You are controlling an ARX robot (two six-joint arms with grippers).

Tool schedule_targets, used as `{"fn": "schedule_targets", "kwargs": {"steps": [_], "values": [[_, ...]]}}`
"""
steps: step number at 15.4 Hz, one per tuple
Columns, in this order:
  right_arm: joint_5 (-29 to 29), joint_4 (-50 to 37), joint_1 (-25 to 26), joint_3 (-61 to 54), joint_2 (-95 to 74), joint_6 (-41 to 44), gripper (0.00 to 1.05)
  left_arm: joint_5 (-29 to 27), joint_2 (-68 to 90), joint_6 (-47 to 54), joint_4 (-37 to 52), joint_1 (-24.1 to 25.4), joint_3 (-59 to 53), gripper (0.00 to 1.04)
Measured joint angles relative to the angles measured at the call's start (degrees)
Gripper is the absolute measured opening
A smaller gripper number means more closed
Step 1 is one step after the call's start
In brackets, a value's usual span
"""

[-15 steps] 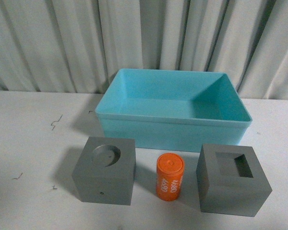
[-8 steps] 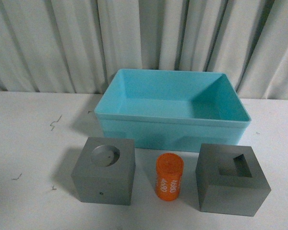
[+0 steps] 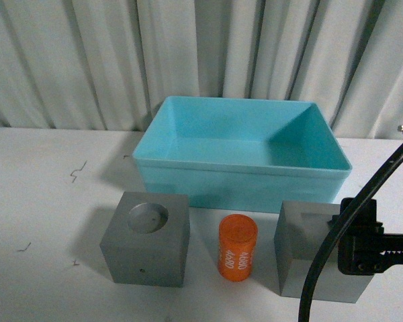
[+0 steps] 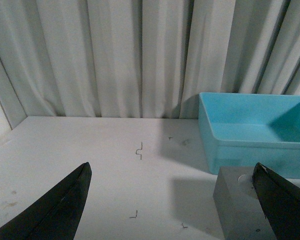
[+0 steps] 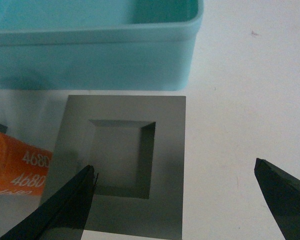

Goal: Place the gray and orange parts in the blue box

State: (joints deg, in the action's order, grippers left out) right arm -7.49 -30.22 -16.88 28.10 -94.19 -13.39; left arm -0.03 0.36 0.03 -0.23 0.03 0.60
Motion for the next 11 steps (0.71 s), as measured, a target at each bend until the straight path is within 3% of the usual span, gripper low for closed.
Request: {"fn": "schedule_targets", "kwargs": {"steps": [9,10,11], "values": [[-0.5,-2.4,-0.4,4.1,-10.0,-3.7,0.98,0.0,0.0,0.0,0.0,0.0,0.0,0.98],[-0.4,-2.8,-0.4,4.3,-10.5,-4.7,0.94,0.0,0.0,0.0,0.0,0.0,0.0,0.98],[-0.3,-2.9,-0.4,4.5,-10.8,-5.3,0.82,0.0,0.0,0.0,0.0,0.0,0.0,0.98]]}}
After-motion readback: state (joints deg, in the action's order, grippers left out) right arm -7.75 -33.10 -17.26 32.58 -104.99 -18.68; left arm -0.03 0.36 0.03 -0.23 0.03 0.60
